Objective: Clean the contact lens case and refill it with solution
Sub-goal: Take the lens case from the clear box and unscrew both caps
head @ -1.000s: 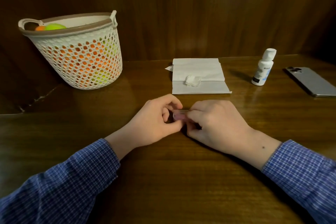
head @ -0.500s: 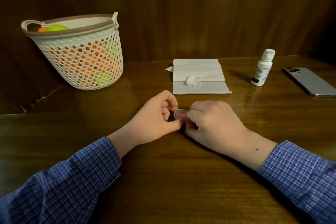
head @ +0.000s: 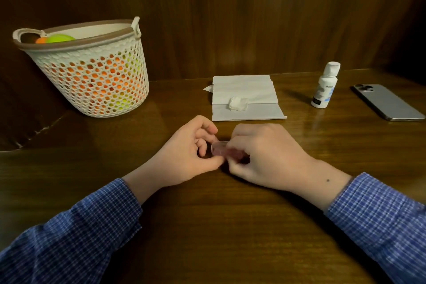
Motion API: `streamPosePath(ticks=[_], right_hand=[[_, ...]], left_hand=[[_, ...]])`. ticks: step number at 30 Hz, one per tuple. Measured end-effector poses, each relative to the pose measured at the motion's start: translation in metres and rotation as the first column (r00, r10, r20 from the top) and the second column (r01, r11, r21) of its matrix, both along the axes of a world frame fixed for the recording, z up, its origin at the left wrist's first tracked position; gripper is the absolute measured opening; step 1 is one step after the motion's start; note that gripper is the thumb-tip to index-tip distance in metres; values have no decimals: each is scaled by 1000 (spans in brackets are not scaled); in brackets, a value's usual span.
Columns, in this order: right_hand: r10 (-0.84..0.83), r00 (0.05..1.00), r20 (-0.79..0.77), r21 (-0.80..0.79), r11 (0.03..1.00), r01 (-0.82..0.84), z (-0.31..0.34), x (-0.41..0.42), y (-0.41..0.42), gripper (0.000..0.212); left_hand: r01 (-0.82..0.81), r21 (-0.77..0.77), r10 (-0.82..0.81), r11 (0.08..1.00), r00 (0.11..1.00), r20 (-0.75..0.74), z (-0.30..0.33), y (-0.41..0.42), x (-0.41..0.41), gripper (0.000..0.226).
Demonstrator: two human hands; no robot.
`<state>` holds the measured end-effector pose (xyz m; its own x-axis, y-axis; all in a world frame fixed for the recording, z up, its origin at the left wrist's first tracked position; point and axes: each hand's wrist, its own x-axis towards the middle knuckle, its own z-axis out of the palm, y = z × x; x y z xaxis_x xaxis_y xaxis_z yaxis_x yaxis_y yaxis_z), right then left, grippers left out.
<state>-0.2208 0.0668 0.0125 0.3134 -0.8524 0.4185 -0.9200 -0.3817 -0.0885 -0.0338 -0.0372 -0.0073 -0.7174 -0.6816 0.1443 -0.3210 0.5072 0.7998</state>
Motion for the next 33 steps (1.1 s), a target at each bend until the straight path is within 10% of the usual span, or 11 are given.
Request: streamPosePath(ticks=[11,33], right_hand=[[-259,702,663,172,966,193,-18,-29,-21,5],[-299,697,652,168,953,252,-21,-29,-20,23]], left_hand=[[-64,-64,68,996,995,67,4,6,-1,56],[-240,-127,252,962,964,89,-7,20,-8,75]])
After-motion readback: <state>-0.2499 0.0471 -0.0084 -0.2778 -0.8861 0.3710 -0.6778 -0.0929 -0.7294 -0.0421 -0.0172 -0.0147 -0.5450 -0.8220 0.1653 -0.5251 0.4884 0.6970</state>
